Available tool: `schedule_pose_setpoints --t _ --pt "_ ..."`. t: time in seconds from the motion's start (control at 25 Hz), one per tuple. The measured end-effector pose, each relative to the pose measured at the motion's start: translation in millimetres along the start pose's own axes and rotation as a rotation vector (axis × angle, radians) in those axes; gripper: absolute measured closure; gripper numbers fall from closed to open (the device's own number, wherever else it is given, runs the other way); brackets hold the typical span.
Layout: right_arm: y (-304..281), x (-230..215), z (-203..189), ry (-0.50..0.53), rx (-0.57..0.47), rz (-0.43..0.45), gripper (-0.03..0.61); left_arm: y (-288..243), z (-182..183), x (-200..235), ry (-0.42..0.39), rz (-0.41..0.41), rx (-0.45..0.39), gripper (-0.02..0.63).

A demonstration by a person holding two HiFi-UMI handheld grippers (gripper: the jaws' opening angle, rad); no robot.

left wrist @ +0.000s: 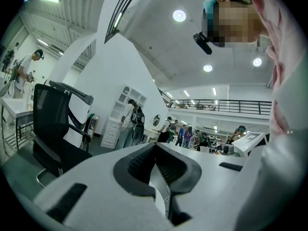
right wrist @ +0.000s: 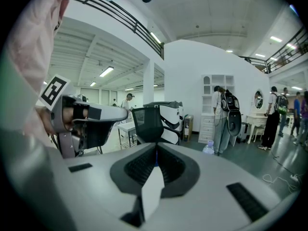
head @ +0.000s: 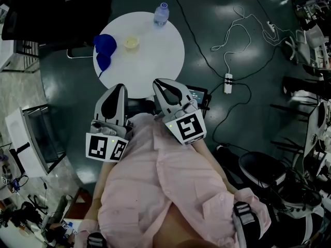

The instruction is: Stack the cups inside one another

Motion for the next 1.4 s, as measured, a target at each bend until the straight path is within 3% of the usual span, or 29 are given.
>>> schedule_pose_setpoints --t 1.4 --pt "2 -17 -11 -0.035 0.038 -0.012 0.546 -14 -9 -4 0.016 0.028 0.035 0.595"
Point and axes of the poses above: the fingertips, and each gripper's own axes: y backward along the fingers, x to its left, z out of its top, the point moved 3 cm from there along y, backward along the fingers, and after that the axes turned 6 degrees about z, right-handed, at the moved point
